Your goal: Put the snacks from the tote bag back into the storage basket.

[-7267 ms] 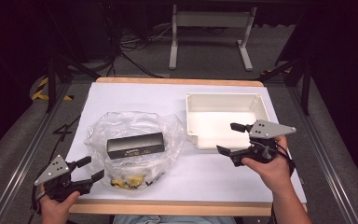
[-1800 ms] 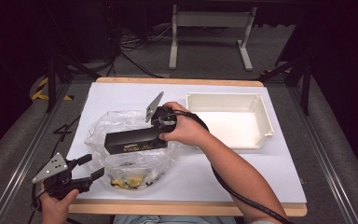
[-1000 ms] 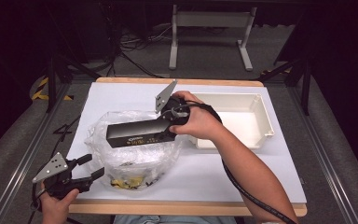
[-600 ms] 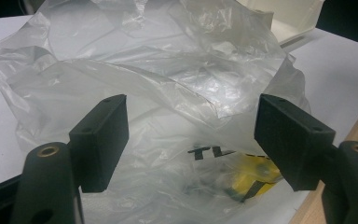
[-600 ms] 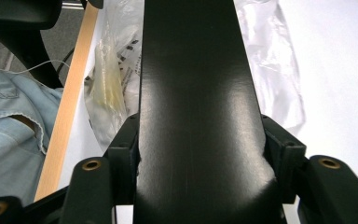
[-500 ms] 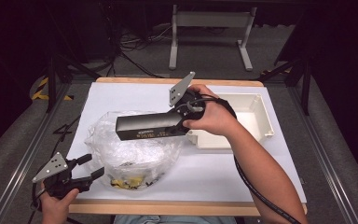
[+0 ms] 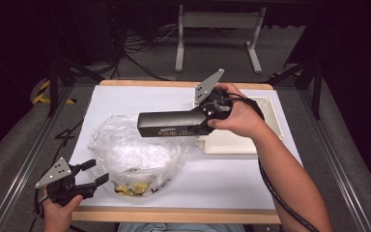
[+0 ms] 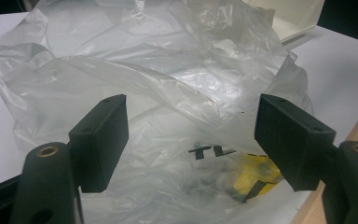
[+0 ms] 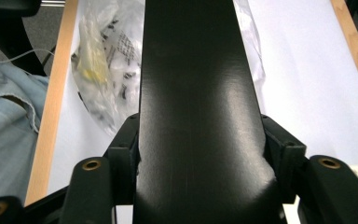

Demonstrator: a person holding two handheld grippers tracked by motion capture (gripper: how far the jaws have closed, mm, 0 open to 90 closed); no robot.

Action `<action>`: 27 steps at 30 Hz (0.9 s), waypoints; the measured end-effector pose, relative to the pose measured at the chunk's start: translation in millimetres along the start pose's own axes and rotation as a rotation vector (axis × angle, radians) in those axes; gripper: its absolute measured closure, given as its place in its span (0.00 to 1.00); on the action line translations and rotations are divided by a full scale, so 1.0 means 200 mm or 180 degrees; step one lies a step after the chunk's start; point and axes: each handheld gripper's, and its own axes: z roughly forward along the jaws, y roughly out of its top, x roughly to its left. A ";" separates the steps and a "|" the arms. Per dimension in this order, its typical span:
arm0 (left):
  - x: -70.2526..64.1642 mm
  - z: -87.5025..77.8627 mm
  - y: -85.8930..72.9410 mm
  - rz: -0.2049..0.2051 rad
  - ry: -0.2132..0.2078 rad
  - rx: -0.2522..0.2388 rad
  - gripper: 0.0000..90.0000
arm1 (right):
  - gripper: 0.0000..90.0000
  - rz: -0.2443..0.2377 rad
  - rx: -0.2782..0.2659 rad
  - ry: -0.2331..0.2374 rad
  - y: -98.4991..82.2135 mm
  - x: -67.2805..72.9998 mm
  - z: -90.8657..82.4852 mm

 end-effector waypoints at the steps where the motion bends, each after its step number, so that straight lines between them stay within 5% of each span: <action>1: 0.00 0.00 0.00 0.0000 0.0000 0.0000 0.30 | 0.48 0.0000 0.0000 0.0000 0.00 0.00 0.00; 27: 0.00 0.01 0.00 -0.0001 0.0020 0.0029 0.30 | 0.48 0.0280 0.0039 -0.0454 -0.31 -0.06 -0.36</action>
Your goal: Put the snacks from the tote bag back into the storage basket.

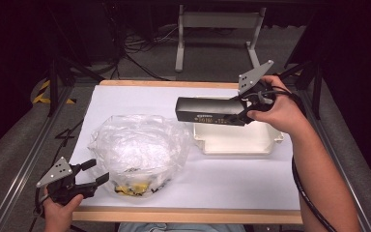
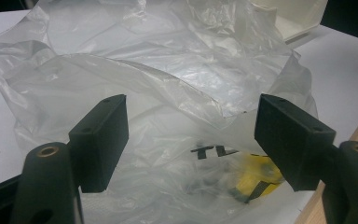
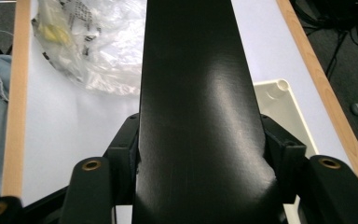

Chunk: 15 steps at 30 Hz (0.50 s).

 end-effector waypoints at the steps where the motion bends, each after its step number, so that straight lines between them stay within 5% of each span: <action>1: 0.00 0.00 0.00 -0.0004 0.0000 -0.0007 0.30 | 0.48 0.0001 0.0005 -0.0020 -0.01 -0.01 -0.01; 15: 0.00 0.00 0.00 -0.0008 0.0026 -0.0005 0.30 | 0.48 0.0164 0.0067 -0.0182 -0.16 -0.09 -0.07</action>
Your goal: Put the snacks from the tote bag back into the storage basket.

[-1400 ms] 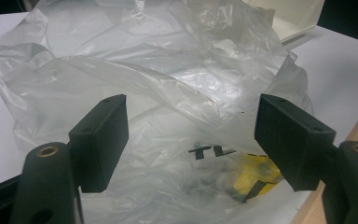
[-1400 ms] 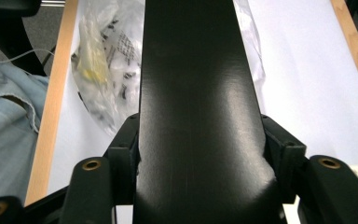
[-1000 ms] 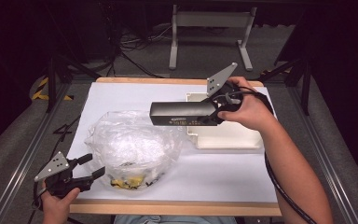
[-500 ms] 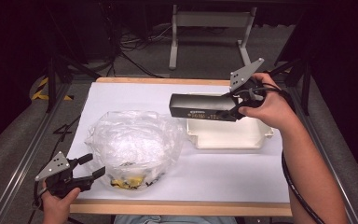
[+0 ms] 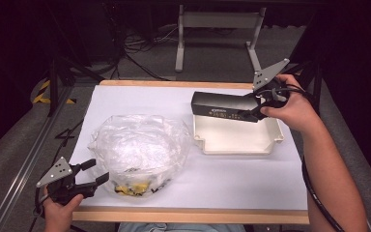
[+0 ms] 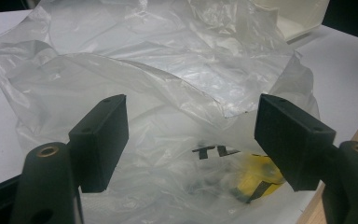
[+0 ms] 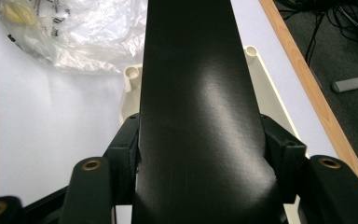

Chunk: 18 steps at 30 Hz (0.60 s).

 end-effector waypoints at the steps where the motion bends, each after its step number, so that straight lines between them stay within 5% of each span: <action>1: 0.00 0.00 0.00 0.0002 0.0000 0.0000 0.30 | 0.48 0.0008 -0.0006 -0.0022 -0.01 -0.01 0.00; 18: 0.00 0.00 0.00 -0.0011 0.0005 0.0008 0.30 | 0.48 0.0223 0.0044 -0.0235 -0.16 -0.15 -0.02</action>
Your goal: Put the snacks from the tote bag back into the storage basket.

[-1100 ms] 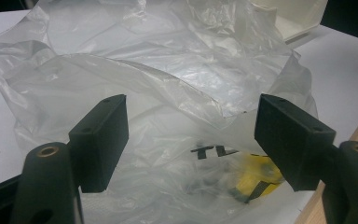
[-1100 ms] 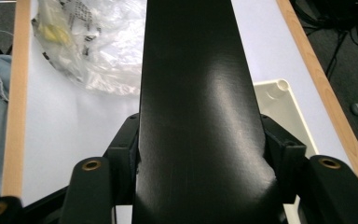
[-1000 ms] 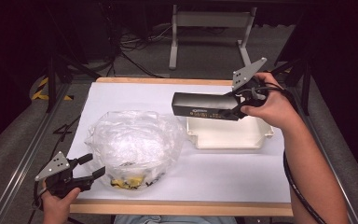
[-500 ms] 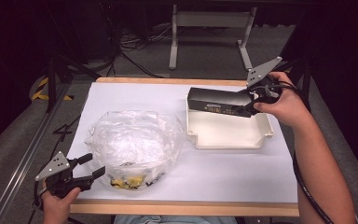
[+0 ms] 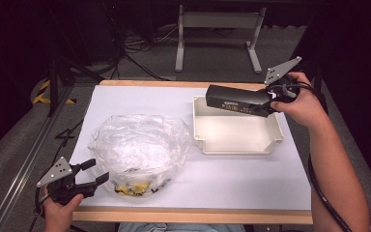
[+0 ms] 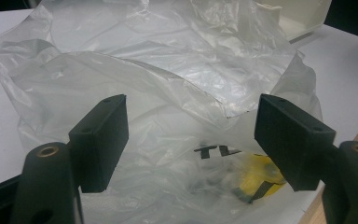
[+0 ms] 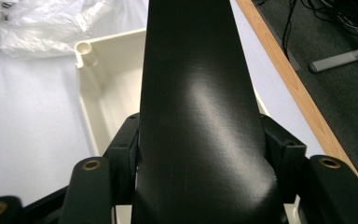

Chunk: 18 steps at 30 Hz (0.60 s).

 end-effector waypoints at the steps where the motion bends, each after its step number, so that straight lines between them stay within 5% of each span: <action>1: 0.00 0.00 0.00 -0.0002 0.0001 -0.0012 0.30 | 0.48 0.0006 0.0004 -0.0016 -0.01 -0.01 0.00; 18: 0.00 0.00 0.00 0.0005 0.0015 -0.0007 0.30 | 0.48 0.0000 0.0145 0.0021 -0.13 -0.05 0.16</action>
